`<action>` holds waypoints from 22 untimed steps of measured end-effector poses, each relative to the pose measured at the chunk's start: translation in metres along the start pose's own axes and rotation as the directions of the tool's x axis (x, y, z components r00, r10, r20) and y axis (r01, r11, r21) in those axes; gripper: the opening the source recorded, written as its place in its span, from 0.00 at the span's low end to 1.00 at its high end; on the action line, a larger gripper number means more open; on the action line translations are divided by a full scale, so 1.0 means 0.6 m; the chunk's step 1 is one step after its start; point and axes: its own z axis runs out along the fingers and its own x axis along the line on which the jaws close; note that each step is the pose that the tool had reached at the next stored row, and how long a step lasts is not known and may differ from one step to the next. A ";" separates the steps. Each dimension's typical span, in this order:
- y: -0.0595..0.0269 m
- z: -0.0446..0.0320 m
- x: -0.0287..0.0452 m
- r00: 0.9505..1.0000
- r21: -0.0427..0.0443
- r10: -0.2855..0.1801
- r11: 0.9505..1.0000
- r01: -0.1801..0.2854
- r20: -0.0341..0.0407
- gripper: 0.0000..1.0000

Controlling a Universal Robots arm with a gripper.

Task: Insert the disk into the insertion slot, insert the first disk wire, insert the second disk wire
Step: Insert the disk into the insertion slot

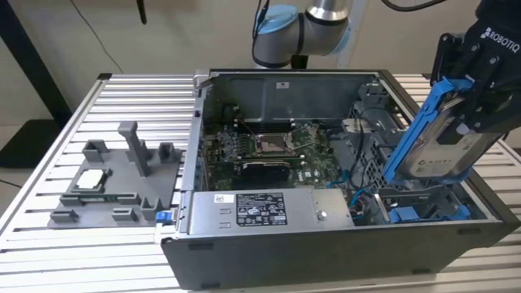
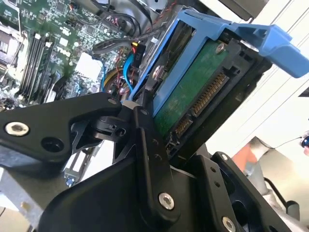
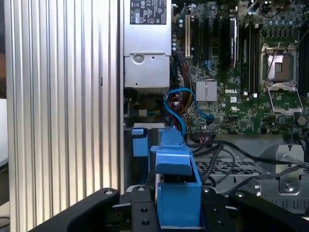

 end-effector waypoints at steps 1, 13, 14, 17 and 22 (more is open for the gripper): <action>0.000 0.002 0.000 1.000 0.000 0.000 1.000 0.000 0.000 0.33; -0.006 0.023 0.000 1.000 0.000 -0.003 1.000 0.003 0.000 0.33; -0.007 0.025 0.000 1.000 0.000 -0.004 1.000 0.004 0.000 0.33; -0.008 0.030 0.000 1.000 0.000 -0.008 1.000 0.008 0.000 0.33; -0.010 0.037 0.001 1.000 0.000 -0.017 1.000 0.017 -0.001 0.33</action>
